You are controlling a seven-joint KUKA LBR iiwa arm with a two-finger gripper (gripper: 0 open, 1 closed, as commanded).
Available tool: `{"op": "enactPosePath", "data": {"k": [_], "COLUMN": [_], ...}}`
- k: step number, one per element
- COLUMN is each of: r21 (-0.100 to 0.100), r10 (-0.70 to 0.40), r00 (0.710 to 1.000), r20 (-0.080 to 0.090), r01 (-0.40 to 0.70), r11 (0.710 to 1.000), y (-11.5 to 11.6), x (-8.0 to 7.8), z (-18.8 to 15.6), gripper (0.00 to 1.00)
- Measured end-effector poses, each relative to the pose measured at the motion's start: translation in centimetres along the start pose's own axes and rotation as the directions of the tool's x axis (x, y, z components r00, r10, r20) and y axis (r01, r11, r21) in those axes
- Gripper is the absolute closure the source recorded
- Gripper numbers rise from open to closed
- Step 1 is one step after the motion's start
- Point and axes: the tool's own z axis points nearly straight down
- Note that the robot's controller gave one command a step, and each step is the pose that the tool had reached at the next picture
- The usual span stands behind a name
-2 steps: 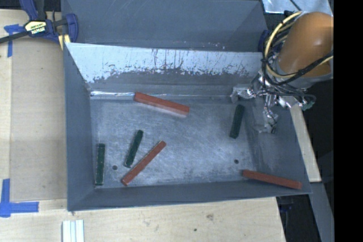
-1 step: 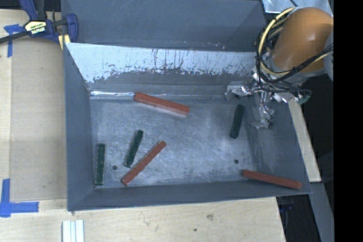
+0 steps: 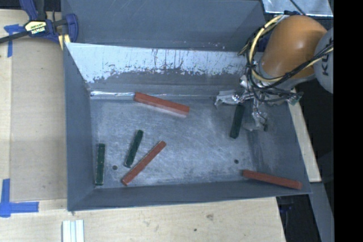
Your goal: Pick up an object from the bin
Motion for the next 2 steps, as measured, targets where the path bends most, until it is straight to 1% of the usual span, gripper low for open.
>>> {"op": "enactPosePath", "data": {"k": [1, 2], "r21": [-0.002, 0.005], "r10": [-0.268, -0.265], "r00": [0.963, 0.964], "r20": [-0.006, -0.012], "r01": [0.268, 0.265], "r11": [0.963, 0.964], "y": [1.49, 1.09], "x": [-0.71, -0.26], "z": [0.12, 0.07], "gripper": [0.0, 1.0]}}
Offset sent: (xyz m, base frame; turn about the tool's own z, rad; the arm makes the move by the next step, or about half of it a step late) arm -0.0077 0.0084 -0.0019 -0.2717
